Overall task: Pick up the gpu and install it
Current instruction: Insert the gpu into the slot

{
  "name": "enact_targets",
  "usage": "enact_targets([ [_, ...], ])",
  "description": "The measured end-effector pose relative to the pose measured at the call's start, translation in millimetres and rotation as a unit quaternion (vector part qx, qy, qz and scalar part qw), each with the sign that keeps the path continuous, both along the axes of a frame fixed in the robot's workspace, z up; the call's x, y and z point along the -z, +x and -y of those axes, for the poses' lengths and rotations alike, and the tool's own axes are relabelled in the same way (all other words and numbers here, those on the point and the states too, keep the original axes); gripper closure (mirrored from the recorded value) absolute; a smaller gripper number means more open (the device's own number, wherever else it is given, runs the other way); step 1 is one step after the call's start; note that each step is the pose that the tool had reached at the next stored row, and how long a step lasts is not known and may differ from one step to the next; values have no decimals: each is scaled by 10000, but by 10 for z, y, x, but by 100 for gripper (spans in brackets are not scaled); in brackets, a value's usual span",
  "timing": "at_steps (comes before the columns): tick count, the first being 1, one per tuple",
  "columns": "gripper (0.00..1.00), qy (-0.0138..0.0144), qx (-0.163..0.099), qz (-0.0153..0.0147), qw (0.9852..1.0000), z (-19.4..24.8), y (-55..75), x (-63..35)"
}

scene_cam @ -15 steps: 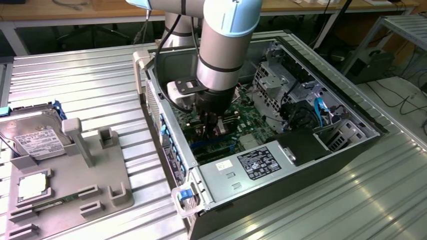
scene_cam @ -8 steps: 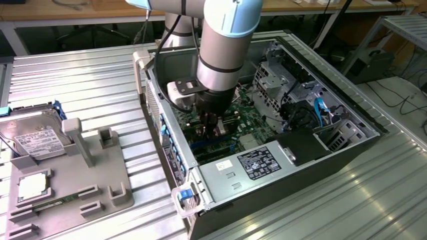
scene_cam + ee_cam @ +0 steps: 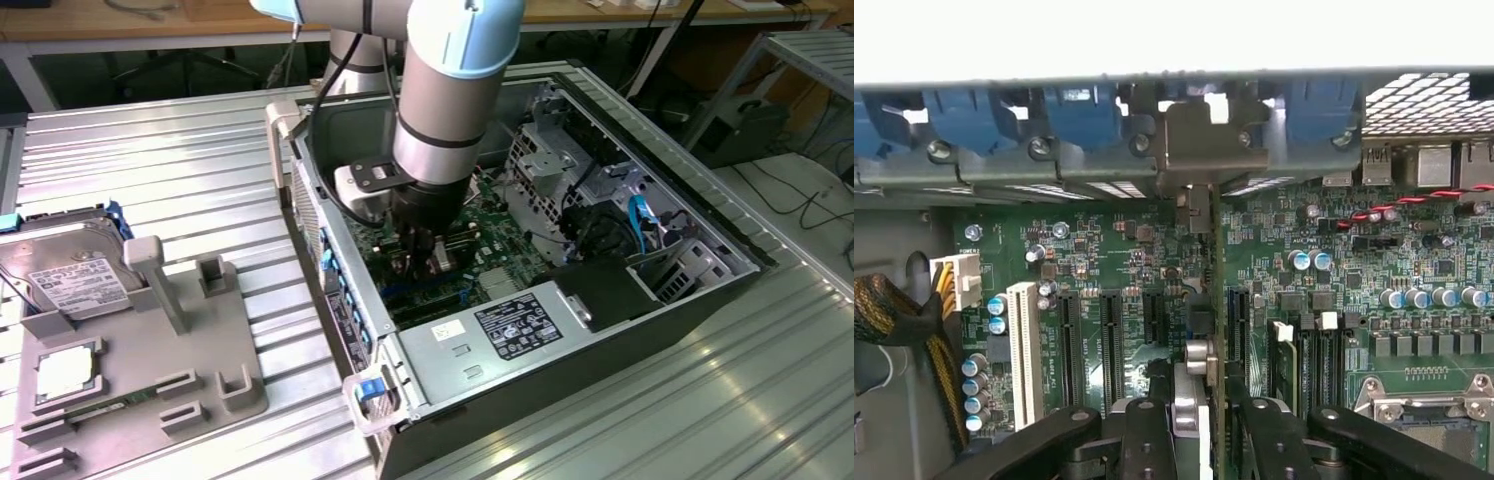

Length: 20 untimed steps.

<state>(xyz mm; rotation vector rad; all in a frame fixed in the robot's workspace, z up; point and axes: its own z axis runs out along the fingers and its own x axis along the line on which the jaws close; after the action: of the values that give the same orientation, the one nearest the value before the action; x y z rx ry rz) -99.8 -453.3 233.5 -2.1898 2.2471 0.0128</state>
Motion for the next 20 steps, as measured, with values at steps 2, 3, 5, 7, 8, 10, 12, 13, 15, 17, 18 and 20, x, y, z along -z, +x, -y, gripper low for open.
enact_targets([
  [2,69,0,-1,0,10000,-6,4,0],
  [3,69,3,-2,2,10000,-1,5,-15],
  [5,69,-1,-1,-15,10000,3,4,-14],
  [7,69,-32,-1,-16,10000,-23,5,-17],
  [8,69,-32,-1,-17,10000,-23,5,-23],
  [10,69,-32,-1,-19,10000,-23,4,-54],
  [12,69,-31,-1,-18,10000,-24,5,-59],
  [13,69,-32,-1,-18,10000,-23,5,-59],
  [15,69,-32,-1,-18,10000,-22,5,-58],
  [17,69,-32,-2,-18,10000,-12,5,-56],
  [18,69,-32,-1,-18,10000,-6,5,-55],
  [20,69,-32,-1,-18,10000,-5,5,-50],
])
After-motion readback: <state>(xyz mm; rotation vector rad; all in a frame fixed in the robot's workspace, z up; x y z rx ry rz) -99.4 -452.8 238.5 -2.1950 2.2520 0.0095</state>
